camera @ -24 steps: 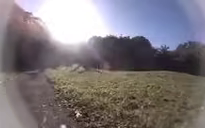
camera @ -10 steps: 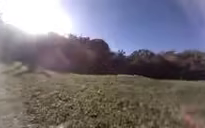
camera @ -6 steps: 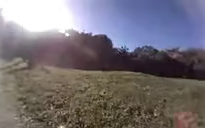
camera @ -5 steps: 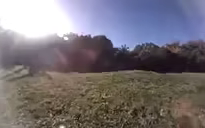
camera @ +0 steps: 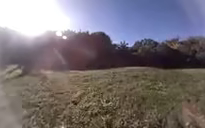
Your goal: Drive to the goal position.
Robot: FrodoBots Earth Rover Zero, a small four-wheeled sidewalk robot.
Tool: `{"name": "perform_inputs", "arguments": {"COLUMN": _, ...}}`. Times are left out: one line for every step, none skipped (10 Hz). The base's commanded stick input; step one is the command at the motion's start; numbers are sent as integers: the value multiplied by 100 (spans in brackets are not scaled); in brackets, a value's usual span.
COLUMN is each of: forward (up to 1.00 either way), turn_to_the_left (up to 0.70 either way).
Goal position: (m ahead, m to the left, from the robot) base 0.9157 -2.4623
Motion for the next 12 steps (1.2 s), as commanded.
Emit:
{"name": "perform_inputs", "arguments": {"forward": 100, "turn_to_the_left": -39}}
{"name": "perform_inputs", "arguments": {"forward": 100, "turn_to_the_left": -39}}
{"name": "perform_inputs", "arguments": {"forward": 100, "turn_to_the_left": -39}}
{"name": "perform_inputs", "arguments": {"forward": 100, "turn_to_the_left": -39}}
{"name": "perform_inputs", "arguments": {"forward": 100, "turn_to_the_left": -39}}
{"name": "perform_inputs", "arguments": {"forward": 100, "turn_to_the_left": -39}}
{"name": "perform_inputs", "arguments": {"forward": 100, "turn_to_the_left": -39}}
{"name": "perform_inputs", "arguments": {"forward": 100, "turn_to_the_left": -39}}
{"name": "perform_inputs", "arguments": {"forward": 100, "turn_to_the_left": -39}}
{"name": "perform_inputs", "arguments": {"forward": 100, "turn_to_the_left": -39}}
{"name": "perform_inputs", "arguments": {"forward": 100, "turn_to_the_left": -39}}
{"name": "perform_inputs", "arguments": {"forward": 100, "turn_to_the_left": -39}}
